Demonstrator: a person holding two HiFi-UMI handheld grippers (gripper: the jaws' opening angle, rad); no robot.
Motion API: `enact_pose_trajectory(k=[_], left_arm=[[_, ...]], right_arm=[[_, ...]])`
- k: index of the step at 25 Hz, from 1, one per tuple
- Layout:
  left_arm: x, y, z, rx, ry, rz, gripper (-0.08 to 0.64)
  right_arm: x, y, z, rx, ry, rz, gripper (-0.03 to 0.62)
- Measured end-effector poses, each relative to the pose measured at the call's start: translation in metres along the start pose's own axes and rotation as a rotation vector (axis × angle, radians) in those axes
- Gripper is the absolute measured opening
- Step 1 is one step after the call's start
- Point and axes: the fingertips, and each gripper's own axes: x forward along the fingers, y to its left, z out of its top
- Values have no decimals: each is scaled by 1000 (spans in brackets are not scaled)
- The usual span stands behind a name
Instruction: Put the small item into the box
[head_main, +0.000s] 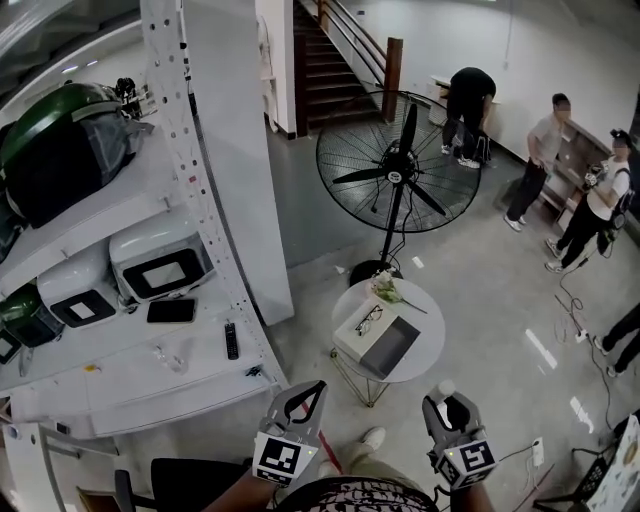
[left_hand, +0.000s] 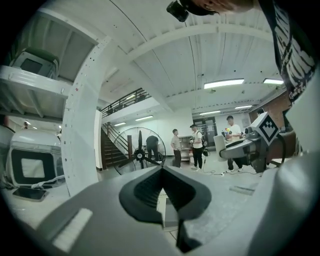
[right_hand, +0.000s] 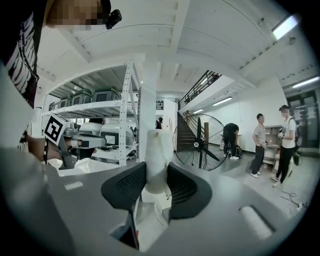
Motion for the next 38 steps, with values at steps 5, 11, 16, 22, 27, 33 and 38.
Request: enact_pose_trajectory(k=[5,11,16,22,27,33,38], left_arm=[[29,-1,2,-10,3,-17,2],[71,1,10,16,-3,-53,2],[105,5,11,-13,7,-62,2],[148,-3,9,-10,22,-108,2],[181,-6,15,-2,15,-131,2],[218,-7,22,-4,27,-124,2],[241,-10,33,1,19,-94,2]], right_arm=[[12,-20,-3,5,11,-11,161],[35,-45,-2,37,13,-18,161],[51,-69,-1,35,21,-26,161],[61,-100,-1,37,27,-51,161],[76,-122,-6,60,54,-51,161],[95,-150,1,50,45,-29,161],[106,-180,9,46,35,-7,161]])
